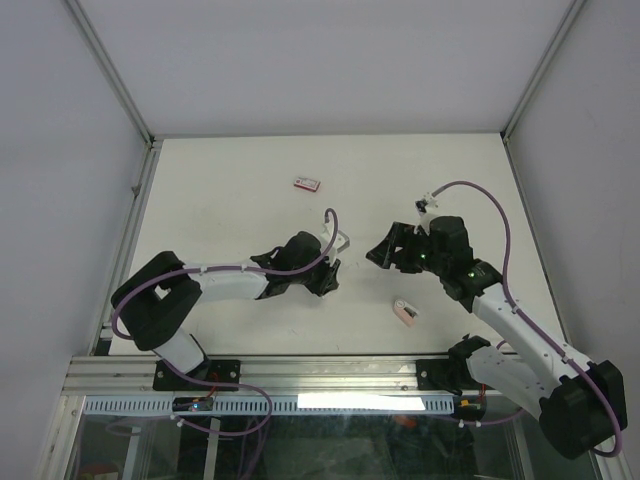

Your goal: Load the staples into the stapler

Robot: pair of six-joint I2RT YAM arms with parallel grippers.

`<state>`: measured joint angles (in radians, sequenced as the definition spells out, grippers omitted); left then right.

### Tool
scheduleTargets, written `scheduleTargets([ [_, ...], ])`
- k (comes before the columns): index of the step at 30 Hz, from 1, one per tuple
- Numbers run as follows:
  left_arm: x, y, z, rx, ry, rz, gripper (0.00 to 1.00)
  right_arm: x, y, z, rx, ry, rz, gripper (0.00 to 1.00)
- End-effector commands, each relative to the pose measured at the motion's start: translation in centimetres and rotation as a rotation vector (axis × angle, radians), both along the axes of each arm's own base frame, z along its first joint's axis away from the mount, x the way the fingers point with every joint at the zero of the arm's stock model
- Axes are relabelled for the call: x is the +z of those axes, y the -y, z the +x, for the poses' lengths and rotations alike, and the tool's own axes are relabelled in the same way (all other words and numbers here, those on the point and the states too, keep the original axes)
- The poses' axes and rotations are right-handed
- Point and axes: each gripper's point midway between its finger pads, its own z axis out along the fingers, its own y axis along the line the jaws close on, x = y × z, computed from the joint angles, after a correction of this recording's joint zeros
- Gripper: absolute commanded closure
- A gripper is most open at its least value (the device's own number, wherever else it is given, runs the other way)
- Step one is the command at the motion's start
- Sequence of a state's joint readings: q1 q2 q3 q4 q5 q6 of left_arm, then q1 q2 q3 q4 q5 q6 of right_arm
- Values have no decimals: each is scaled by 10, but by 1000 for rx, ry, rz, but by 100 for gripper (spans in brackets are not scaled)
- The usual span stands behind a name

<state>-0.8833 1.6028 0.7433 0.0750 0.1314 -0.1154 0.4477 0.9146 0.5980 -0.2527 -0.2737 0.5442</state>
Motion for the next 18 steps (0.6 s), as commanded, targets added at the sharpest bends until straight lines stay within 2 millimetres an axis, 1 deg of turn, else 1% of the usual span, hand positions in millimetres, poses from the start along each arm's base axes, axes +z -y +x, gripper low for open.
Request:
scheduleTargets([
  [1,23,11,3,-14,70,-51,89,12,2,6,-46,2,28,22],
  [2,31,13,3,-12,83,-66,97,10,4,7,-74,-20,26,22],
  [3,42,15,2,-11,103,-89,100,8,6,7,-96,-36,25,21],
  [5,68,21,-4,-21,162,-134,100,5,6,0,-100,-90,33,23],
  [6,90,26,-11,-34,217,-172,100,6,1,-5,-74,-117,52,24],
  [9,135,40,-39,-89,338,-250,100,13,-17,-24,36,-195,142,27],
  [11,157,42,-54,-105,401,-291,100,19,-23,-36,83,-228,202,29],
  [13,167,39,-60,-110,427,-309,100,27,-24,-44,109,-227,241,31],
  [18,172,33,-69,-138,425,-308,100,49,-23,-58,159,-203,299,41],
])
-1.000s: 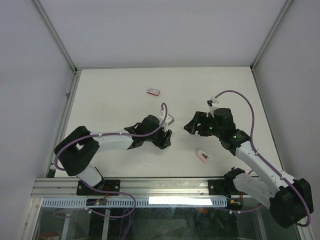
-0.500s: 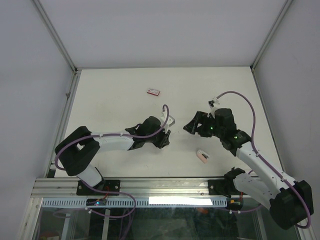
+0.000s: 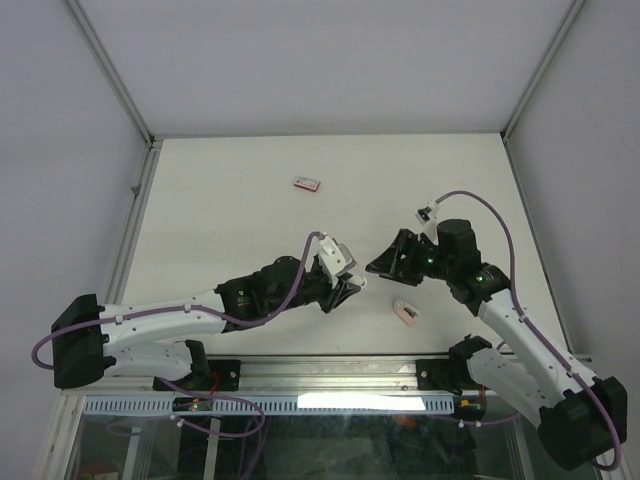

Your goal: Load the staples into the stapler

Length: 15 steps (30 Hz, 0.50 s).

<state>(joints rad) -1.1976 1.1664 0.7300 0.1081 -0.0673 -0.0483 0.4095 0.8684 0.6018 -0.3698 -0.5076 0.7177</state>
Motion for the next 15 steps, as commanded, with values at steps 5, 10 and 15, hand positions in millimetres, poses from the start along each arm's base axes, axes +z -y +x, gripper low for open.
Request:
scheduleTargets([
  [5,13,-11,7,43,62,-16,100,46,-16,-31,168,10,188,50],
  [10,20,-13,6,43,75,-46,100,45,-19,-41,229,-15,201,54],
  [15,25,-12,3,24,75,-61,100,45,-23,-41,257,-29,230,57],
])
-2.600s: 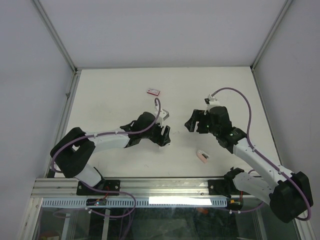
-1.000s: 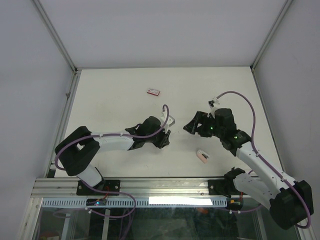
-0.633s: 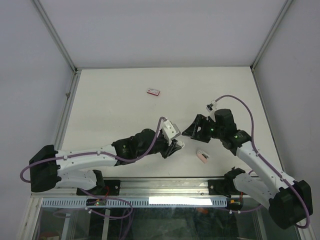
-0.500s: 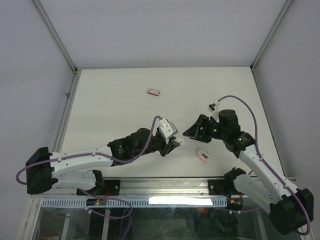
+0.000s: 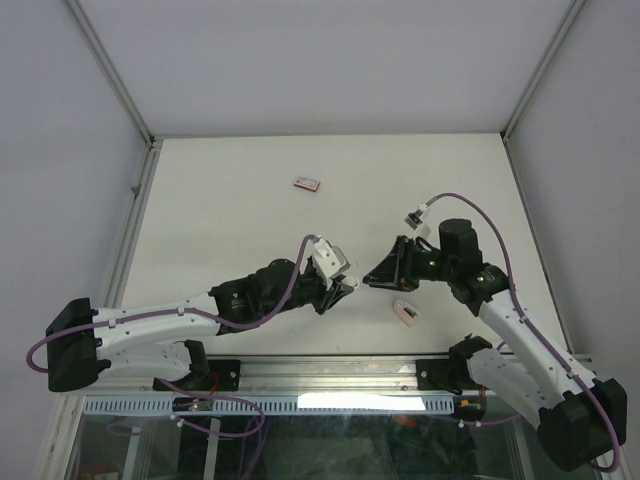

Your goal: Load the staples into the stapler

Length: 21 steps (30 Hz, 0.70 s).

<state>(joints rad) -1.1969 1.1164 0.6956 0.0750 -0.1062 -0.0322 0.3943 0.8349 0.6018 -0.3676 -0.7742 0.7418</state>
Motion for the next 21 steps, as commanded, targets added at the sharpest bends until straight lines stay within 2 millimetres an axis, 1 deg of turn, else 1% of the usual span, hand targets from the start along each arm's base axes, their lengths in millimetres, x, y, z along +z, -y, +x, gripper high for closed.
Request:
scheduleTargets([
  [1,33,4,0,-16,61,-91,100,15,-8,-4,68,6,72,58],
  [7,34,5,-2,-25,62,-94,100,14,-12,-5,94,-16,98,62],
  [14,36,8,-4,-39,58,-101,100,9,-15,-5,98,-41,102,67],
  [21,40,8,-5,-41,67,-113,100,2,-23,-8,119,-68,98,73],
])
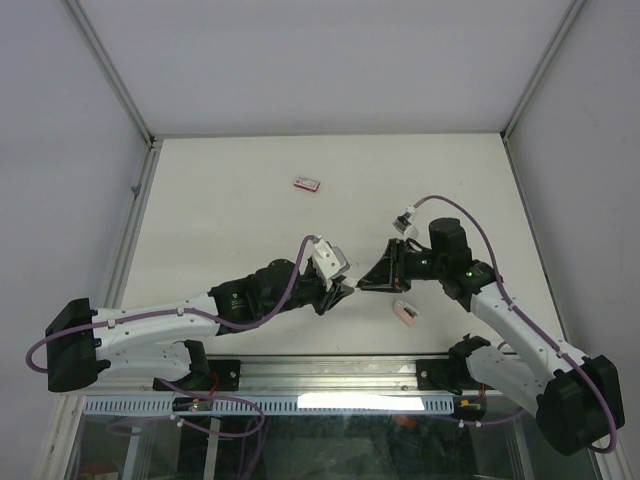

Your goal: Load the staples into the stapler

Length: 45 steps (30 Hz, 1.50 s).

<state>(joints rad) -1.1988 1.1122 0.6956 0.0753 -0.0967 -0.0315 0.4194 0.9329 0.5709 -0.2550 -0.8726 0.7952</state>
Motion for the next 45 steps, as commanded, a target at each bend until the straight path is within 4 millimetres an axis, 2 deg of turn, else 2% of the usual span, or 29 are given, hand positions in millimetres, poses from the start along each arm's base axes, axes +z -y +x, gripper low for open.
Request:
scheduleTargets([
  [1,39,7,-3,-29,67,-109,100,9,-9,-3,35,15,45,73],
  [10,46,7,-5,-36,71,-134,100,9,-18,-5,57,14,59,79],
  [17,42,8,-7,-51,67,-127,100,20,-24,-5,60,27,125,85],
  [21,38,9,-8,-54,52,-117,100,27,-25,-1,51,69,153,100],
  [23,35,8,-8,-48,46,-116,98,32,-24,2,34,104,154,100],
  [26,30,7,-5,-26,38,-122,75,37,-21,10,-11,167,131,100],
  [28,28,6,-3,-4,25,-136,44,36,-18,17,-49,205,107,100],
  [30,28,5,-2,18,9,-156,18,31,-15,26,-94,241,75,100],
  [32,30,4,1,38,2,-174,5,23,-13,34,-128,262,42,100],
  [35,40,4,9,88,-3,-202,1,9,-6,49,-187,304,-30,100],
  [40,60,-7,48,335,-100,-276,1,-17,13,83,-318,428,-185,100],
  [42,56,-10,67,401,-256,-323,1,-25,19,95,-363,468,-240,100],
  [45,33,-22,90,484,-450,-350,1,-32,20,109,-408,500,-276,100],
])
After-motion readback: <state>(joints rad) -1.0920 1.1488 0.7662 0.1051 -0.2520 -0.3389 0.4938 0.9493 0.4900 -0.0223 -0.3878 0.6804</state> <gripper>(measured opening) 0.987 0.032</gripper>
